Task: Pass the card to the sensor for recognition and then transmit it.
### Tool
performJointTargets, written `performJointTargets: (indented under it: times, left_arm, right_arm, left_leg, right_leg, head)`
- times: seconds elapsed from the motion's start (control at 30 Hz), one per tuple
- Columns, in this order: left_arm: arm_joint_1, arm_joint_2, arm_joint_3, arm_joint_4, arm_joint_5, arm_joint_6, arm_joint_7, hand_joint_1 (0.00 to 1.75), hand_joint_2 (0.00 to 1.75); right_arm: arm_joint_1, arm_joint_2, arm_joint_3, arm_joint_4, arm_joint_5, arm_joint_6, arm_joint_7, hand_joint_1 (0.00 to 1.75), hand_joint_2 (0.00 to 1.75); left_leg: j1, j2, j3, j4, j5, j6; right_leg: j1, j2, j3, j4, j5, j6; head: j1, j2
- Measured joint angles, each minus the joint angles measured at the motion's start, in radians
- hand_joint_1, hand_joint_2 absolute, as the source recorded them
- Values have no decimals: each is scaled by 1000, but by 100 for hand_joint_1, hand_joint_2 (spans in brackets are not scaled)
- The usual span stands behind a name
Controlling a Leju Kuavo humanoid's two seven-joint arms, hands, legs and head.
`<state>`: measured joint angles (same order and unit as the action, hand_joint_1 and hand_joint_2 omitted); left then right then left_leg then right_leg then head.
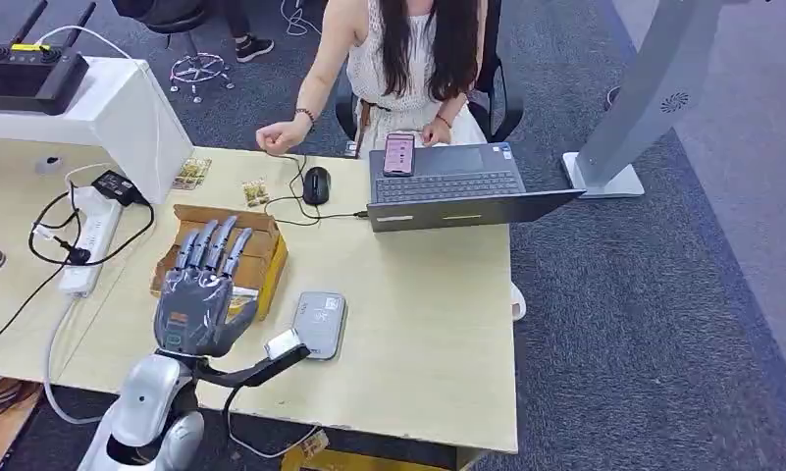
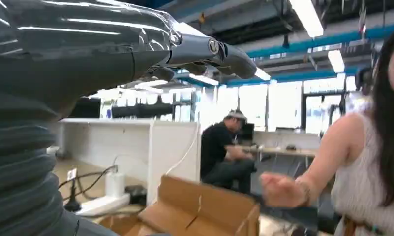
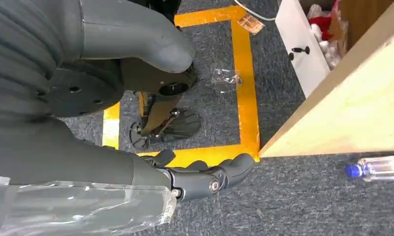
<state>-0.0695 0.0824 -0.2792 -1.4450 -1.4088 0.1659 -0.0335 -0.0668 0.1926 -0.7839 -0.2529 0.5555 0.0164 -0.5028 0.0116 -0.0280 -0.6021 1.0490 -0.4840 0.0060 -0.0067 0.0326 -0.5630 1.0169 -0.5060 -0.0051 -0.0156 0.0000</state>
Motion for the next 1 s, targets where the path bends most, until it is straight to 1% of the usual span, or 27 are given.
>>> performJointTargets:
  times: [0.2,0.47,1.0]
  left_arm:
    - [-9,31,32,89,26,-43,11,0,175]
    - [-27,45,73,180,29,-49,24,0,175]
    - [-27,44,88,212,24,-40,23,0,175]
  right_arm:
    - [-4,0,-7,-1,23,0,16,0,175]
    - [-12,0,-8,-2,33,5,21,0,175]
    - [-13,-1,-9,-2,43,14,21,0,175]
  left_leg:
    - [0,0,0,0,2,-1]
    - [0,-1,0,0,1,-1]
    - [0,-1,0,0,1,-1]
  right_leg:
    - [0,0,1,1,1,0]
    - [0,0,0,0,1,0]
    - [0,0,0,0,1,0]
  head:
    - [0,0]
    - [0,0]
    - [0,0]
